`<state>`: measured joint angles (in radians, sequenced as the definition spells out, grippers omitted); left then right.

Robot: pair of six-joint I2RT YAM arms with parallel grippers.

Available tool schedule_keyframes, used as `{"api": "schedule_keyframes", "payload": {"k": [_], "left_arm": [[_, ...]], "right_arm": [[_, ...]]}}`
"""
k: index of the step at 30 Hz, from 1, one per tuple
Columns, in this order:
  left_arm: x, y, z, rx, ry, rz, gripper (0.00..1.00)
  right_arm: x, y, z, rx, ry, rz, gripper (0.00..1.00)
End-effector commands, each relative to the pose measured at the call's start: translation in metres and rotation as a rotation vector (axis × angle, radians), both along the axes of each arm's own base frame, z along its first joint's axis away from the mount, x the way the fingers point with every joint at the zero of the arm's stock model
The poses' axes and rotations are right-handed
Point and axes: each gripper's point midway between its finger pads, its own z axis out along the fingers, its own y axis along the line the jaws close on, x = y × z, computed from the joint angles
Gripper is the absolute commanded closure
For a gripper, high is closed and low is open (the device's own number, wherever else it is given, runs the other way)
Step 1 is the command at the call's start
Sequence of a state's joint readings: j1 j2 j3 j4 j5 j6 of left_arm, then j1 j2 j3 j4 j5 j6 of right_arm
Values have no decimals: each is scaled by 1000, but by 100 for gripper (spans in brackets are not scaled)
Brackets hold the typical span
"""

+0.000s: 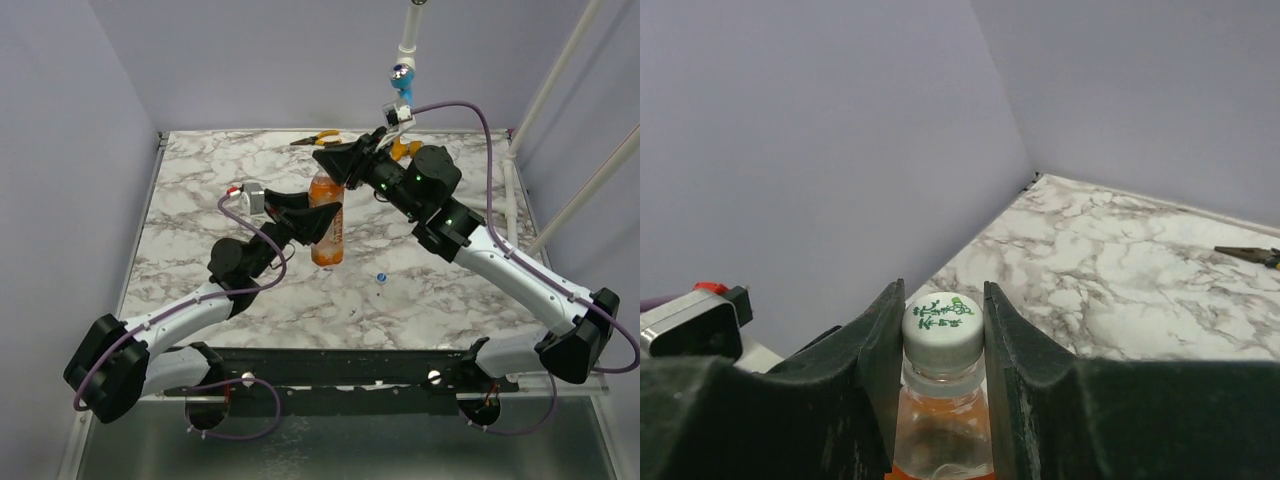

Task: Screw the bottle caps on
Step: Screw the bottle cap onto the plastic bottle.

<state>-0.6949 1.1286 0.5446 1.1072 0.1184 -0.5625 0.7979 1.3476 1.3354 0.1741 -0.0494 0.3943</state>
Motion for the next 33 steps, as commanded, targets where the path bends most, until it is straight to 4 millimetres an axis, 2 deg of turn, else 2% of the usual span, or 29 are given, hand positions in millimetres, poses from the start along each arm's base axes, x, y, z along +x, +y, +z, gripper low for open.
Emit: {"api": "schedule_keyframes", "payload": {"k": [1,4,8,15,21,26,33], "left_arm": [[18,23,46,-90,-88,145,80],[20,20,45,-75,-95,141,81],[15,15,41,-48,-109,114,81],[5,9,29,8,-137,68,81],[-3,6,26,50,-184,51,81],[-2,8,23,78,-208,70,81],[-3,11,24,98,-239,93,81]], "right_arm": [[-9,16,-42,-134,60,20,73],[-7,16,-42,-141,45,13,72],[-7,17,-37,-143,40,14,65],[-12,14,-17,-103,29,20,55],[-15,14,-4,-76,2,34,47],[-19,14,-1,-70,4,52,38],[-22,10,-8,-73,32,47,22]]}}
